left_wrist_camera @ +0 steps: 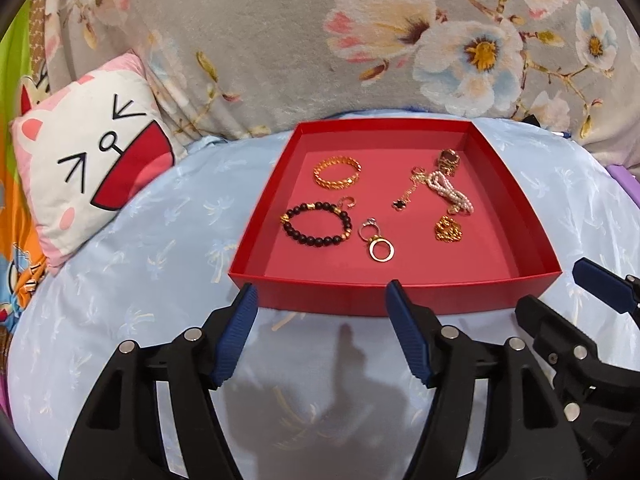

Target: Organize jewelry

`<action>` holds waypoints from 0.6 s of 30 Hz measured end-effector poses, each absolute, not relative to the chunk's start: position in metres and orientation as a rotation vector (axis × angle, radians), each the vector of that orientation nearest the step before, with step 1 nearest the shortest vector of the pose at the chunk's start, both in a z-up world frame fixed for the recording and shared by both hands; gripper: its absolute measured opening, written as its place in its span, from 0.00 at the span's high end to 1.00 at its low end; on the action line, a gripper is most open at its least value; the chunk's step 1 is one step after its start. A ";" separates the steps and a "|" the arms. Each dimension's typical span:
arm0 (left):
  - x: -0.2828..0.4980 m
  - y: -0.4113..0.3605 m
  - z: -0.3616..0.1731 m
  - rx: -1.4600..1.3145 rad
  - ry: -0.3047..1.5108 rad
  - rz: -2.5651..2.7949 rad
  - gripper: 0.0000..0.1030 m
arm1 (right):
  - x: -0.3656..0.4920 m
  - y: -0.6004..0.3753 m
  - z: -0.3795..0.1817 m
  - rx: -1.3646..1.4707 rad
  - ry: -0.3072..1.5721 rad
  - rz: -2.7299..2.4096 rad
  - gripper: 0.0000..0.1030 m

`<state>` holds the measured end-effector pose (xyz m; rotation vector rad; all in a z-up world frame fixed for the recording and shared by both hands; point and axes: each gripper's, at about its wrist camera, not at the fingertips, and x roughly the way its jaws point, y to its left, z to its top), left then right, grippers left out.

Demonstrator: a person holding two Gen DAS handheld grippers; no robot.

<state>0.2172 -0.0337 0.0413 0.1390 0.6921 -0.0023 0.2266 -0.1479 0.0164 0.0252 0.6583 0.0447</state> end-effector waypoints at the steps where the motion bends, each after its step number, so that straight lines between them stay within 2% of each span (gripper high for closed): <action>1: 0.217 -0.034 0.042 0.137 0.693 -0.005 0.37 | 0.227 -0.148 0.016 0.027 0.661 0.045 0.39; 6: 0.217 -0.033 0.042 0.141 0.689 0.007 0.35 | 0.227 -0.148 0.015 0.027 0.658 0.034 0.38; 10: 0.217 -0.030 0.040 0.128 0.687 0.031 0.24 | 0.227 -0.150 0.013 0.038 0.655 0.024 0.34; 14: 0.217 -0.028 0.040 0.122 0.683 0.044 0.20 | 0.227 -0.152 0.013 0.049 0.653 0.019 0.31; 18: 0.217 -0.026 0.041 0.116 0.679 0.065 0.11 | 0.226 -0.153 0.013 0.052 0.642 0.008 0.27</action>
